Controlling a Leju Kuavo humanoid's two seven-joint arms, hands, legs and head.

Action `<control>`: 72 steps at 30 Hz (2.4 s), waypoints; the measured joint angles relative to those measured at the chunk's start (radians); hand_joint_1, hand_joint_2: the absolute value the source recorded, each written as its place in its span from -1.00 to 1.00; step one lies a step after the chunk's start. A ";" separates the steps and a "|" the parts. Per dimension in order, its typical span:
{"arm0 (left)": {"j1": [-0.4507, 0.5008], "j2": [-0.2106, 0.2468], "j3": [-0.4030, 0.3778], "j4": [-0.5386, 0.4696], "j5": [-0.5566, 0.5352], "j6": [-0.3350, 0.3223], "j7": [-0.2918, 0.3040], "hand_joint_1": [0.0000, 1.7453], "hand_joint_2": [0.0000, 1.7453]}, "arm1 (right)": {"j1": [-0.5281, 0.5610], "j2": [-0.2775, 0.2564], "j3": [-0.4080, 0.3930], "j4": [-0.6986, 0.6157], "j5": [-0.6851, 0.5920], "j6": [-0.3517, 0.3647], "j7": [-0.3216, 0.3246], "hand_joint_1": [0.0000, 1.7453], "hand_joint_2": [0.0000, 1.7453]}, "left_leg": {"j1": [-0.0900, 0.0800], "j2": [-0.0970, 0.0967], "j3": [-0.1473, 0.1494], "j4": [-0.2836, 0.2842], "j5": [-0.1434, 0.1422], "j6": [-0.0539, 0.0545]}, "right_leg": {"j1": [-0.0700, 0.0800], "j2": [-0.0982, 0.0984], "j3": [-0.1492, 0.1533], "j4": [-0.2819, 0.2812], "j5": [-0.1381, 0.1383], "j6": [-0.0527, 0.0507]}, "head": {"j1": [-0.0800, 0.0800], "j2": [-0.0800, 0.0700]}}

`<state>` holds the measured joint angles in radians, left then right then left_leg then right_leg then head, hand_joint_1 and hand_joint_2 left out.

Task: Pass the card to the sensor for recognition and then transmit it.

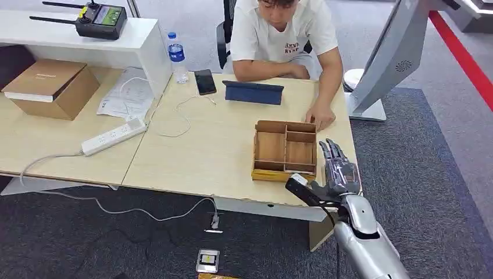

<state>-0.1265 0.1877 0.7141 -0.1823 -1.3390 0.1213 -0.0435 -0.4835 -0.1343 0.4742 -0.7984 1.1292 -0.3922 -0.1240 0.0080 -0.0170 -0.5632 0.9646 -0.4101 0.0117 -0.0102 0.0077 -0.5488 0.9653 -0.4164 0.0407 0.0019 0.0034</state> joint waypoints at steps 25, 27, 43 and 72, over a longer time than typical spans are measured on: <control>0.000 -0.005 0.000 0.000 -0.017 0.004 -0.018 -1.00 -1.00 | 0.012 0.058 0.008 -0.030 -0.042 0.072 -0.030 -1.00 1.00 | 0.000 0.000 0.000 0.000 0.000 0.000 | 0.000 0.000 0.000 0.000 0.000 0.000 | 0.000 0.000; 0.000 -0.005 0.000 0.000 -0.017 0.003 -0.020 -1.00 -1.00 | 0.012 0.059 0.008 -0.030 -0.048 0.072 -0.032 -1.00 1.00 | 0.000 0.000 0.000 0.000 0.000 0.000 | 0.000 0.000 0.000 0.000 0.000 0.000 | 0.000 0.000; 0.000 -0.005 0.000 0.000 -0.023 0.001 -0.023 -1.00 -1.00 | 0.001 0.064 0.009 -0.011 -0.055 0.066 -0.033 -1.00 1.00 | 0.000 0.000 0.000 0.000 0.000 0.000 | 0.000 0.000 0.000 0.000 0.000 0.000 | 0.000 0.000; 0.000 -0.006 0.000 0.000 -0.029 0.001 -0.029 -1.00 -1.00 | -0.030 0.064 0.009 0.074 -0.076 0.071 -0.054 1.00 1.00 | 0.000 0.000 0.000 0.000 0.000 0.000 | 0.000 0.000 0.000 0.000 0.000 0.000 | 0.000 0.000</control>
<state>-0.1266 0.1820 0.7141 -0.1823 -1.3676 0.1221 -0.0729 -0.5140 -0.0698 0.4829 -0.7248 1.0536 -0.3208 -0.1778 0.0081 -0.0170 -0.5632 0.9646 -0.4101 0.0117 -0.0102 0.0077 -0.5487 0.9653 -0.4164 0.0407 0.0019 0.0034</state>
